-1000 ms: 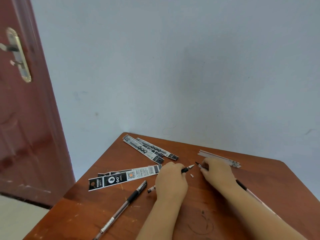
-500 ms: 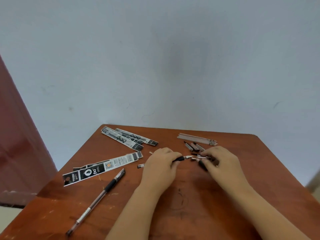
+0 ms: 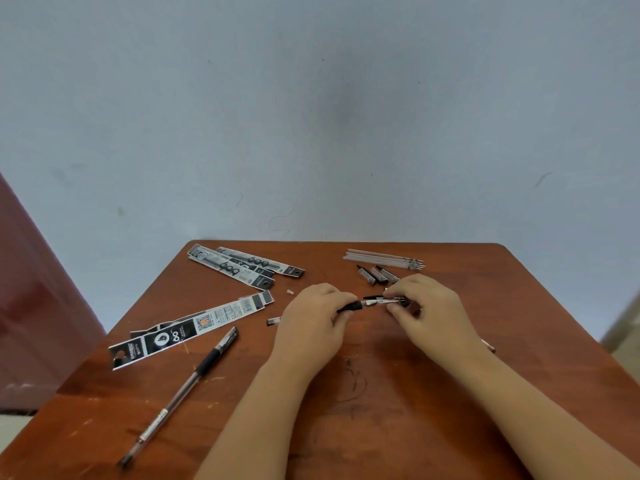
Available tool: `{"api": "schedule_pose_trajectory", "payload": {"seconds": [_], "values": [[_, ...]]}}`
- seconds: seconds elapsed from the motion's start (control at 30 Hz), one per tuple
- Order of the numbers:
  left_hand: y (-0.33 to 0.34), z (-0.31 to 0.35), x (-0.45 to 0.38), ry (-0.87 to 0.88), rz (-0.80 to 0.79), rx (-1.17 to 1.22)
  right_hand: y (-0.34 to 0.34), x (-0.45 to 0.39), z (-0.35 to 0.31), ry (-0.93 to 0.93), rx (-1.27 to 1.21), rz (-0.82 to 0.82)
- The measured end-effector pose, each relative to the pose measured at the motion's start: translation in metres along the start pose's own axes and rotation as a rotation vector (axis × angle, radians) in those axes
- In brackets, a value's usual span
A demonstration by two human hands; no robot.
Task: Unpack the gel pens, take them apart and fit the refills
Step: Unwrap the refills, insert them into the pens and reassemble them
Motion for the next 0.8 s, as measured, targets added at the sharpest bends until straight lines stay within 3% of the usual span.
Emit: {"api": "schedule_pose_trajectory", "payload": {"seconds": [0.47, 0.8], "values": [[-0.001, 0.002, 0.002, 0.051, -0.006, 0.056, 0.003, 0.002, 0.002, -0.057, -0.014, -0.031], [-0.008, 0.003, 0.003, 0.066, -0.155, 0.131, -0.008, 0.002, 0.000, -0.077, -0.093, -0.217]]}}
Point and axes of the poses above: each hand's wrist, its own x-axis away from the middle knuckle, its own y-axis out of the palm, z = x × y, the point moved 1 cm from there along -x, towards the middle knuckle
